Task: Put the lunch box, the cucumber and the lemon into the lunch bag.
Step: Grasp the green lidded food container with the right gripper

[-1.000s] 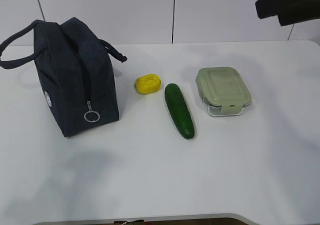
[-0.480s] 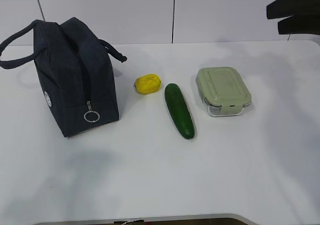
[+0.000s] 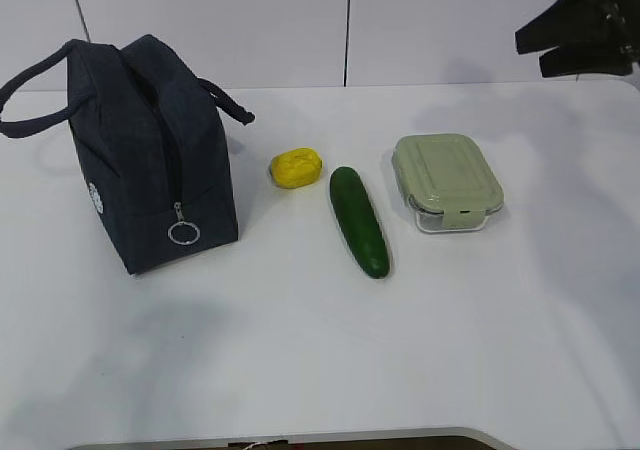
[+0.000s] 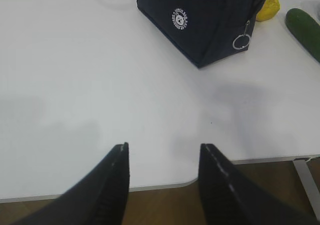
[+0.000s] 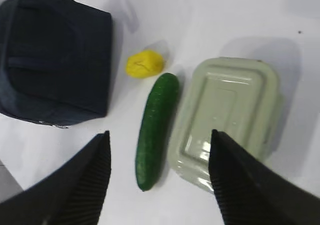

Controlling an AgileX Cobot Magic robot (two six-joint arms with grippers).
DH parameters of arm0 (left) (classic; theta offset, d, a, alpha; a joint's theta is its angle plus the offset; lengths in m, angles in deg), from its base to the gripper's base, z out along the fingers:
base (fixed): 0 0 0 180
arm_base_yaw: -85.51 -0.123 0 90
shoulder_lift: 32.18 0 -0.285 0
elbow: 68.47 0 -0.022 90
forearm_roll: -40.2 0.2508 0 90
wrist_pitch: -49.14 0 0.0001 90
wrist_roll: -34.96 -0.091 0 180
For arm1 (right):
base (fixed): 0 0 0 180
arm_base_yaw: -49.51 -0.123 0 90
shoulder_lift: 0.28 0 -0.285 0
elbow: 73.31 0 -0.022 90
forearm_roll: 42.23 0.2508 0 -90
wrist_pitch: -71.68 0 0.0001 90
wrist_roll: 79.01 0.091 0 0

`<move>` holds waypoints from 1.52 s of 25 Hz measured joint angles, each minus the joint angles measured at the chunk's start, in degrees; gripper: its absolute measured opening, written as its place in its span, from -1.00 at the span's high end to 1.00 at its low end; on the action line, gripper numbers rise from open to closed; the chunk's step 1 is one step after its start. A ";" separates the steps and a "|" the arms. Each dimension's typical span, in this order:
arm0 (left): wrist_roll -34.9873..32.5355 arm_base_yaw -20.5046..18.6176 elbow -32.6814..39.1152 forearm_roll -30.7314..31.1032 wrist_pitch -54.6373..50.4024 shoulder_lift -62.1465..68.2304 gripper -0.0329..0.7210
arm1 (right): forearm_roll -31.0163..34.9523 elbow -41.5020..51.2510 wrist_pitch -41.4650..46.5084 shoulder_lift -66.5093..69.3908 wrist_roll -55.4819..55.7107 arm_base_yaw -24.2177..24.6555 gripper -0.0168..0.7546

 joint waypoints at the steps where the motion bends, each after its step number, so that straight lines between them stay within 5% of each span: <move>1: 0.00 0.00 0.00 0.00 0.00 0.00 0.04 | -2.07 -1.22 0.00 1.19 0.71 0.00 -0.32; 9: 0.00 0.00 0.00 0.00 0.00 0.00 0.04 | -6.08 -3.21 0.00 8.34 1.78 0.00 -0.60; 38: 0.00 0.00 0.00 0.00 0.00 0.00 0.04 | 2.58 -10.13 -0.54 25.52 -2.68 0.00 -0.58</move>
